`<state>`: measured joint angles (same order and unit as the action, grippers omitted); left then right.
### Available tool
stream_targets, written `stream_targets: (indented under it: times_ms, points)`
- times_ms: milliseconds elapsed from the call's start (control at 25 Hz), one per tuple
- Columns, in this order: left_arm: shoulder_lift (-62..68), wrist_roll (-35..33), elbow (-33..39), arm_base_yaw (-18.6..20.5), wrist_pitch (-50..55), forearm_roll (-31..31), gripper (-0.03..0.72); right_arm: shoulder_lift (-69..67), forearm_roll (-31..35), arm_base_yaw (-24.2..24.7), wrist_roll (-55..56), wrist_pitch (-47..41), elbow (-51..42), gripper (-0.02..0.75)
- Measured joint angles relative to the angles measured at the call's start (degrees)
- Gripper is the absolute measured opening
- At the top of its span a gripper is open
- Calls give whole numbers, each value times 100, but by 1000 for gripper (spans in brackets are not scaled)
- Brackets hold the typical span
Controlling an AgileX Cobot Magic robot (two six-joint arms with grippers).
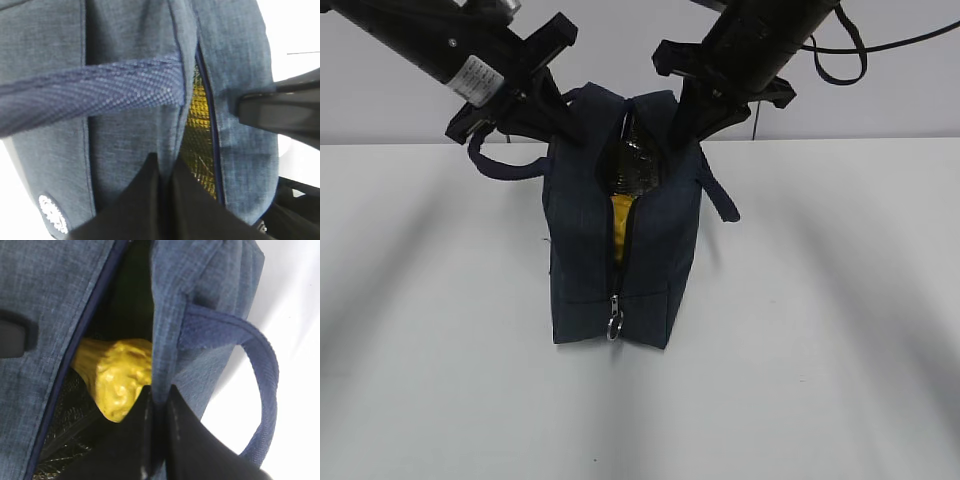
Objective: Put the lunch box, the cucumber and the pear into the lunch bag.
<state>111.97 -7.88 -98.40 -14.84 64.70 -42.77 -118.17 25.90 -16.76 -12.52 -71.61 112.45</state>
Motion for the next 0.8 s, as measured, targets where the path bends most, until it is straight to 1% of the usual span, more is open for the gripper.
stream_targets:
  times_ms: [120, 200, 280, 400, 440, 520, 640, 800]
  points:
    - [0, 0, 0, 0, 0, 122, 29, 0, 11, 0, 0, 0, 0, 36]
    - [0, 0, 0, 0, 10, 177, 67, 0, 21, 0, 0, 0, 0, 74]
    - [0, 0, 0, 0, 69, 234, 131, 15, 33, 0, 0, 0, 0, 130]
    - [0, 0, 0, 14, 176, 304, 273, 62, 33, 0, 0, 9, 0, 244]
    - [0, 0, 0, 46, 212, 308, 309, 62, 33, 0, 0, 9, 0, 276]
    - [0, 0, 0, 122, 292, 315, 368, 62, -3, 0, 0, 9, 0, 307]
    - [-30, 0, 0, 292, 421, 329, 394, 62, -31, 0, 0, 9, 0, 323]
    - [-196, 0, 0, 469, 488, 389, 401, 62, -31, 0, 0, 9, 0, 325]
